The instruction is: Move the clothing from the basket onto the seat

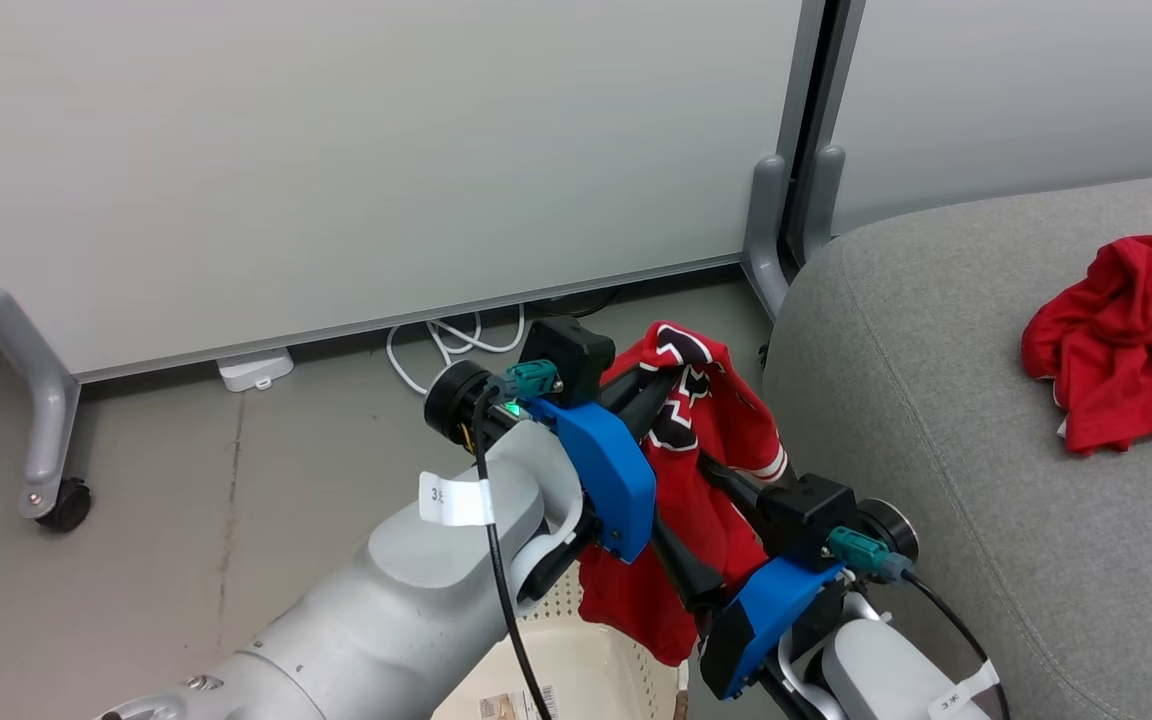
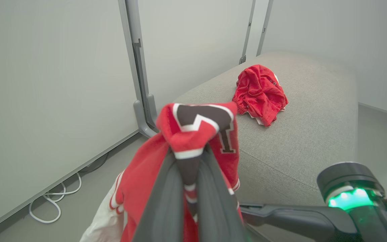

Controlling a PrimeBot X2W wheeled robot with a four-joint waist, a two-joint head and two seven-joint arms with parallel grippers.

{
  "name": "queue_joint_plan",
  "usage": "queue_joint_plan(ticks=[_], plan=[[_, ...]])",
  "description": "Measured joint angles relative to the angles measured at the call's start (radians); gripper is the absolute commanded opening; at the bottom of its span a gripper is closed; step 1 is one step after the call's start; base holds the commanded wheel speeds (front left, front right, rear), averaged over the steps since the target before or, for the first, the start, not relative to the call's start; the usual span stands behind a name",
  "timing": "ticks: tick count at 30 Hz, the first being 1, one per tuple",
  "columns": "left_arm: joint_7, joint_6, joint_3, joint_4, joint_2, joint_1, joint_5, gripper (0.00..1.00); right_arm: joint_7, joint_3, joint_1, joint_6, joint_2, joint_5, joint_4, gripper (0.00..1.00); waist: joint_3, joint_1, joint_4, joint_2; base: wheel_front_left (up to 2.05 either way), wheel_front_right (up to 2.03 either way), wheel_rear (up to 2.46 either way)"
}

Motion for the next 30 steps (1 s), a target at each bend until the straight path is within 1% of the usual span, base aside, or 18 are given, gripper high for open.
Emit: queue_joint_plan(ticks=[9, 17, 25, 26, 27, 28, 30], plan=[[0.005, 0.001, -0.007, -0.023, 0.000, -0.001, -0.007, 0.00, -0.018, 0.026, -0.071, 0.000, 0.000, 0.049, 0.082, 1.00, 0.002, 0.0000, 0.010, 0.0000, 0.00, 0.00, 0.00], [0.008, 0.001, -0.010, -0.033, 0.000, -0.007, -0.007, 0.00, -0.039, 0.024, -0.142, 0.000, 0.000, 0.058, 0.196, 1.00, 0.002, 0.0000, 0.019, 0.0000, 0.00, 0.00, 0.00], [0.016, 0.001, -0.012, -0.048, 0.000, -0.007, -0.006, 0.00, -0.057, 0.046, -0.191, 0.000, 0.000, 0.085, 0.293, 1.00, -0.001, 0.0000, 0.026, 0.0000, 0.00, 0.00, 0.00], [0.016, 0.001, -0.012, -0.049, 0.000, -0.007, -0.006, 0.00, -0.057, 0.050, -0.195, 0.000, 0.000, 0.093, 0.303, 0.93, -0.001, 0.0000, 0.027, 0.0000, 0.00, 0.00, 0.00], [0.016, 0.001, -0.012, -0.049, 0.000, -0.007, -0.006, 0.00, -0.057, 0.054, -0.198, 0.000, 0.000, 0.102, 0.312, 0.32, -0.001, 0.0000, 0.028, 0.0000, 0.00, 0.00, 0.00], [0.017, 0.001, -0.012, -0.049, 0.000, -0.007, -0.006, 0.00, -0.058, 0.058, -0.201, 0.000, 0.000, 0.108, 0.321, 0.00, -0.002, 0.0000, 0.029, 0.0000, 0.00, 0.00, 0.00], [0.017, 0.001, -0.012, -0.049, 0.000, -0.007, -0.006, 0.00, -0.066, 0.066, -0.208, 0.000, 0.000, 0.114, 0.331, 0.00, -0.002, 0.0000, 0.029, 0.0000, 0.00, 0.00, 0.00]])
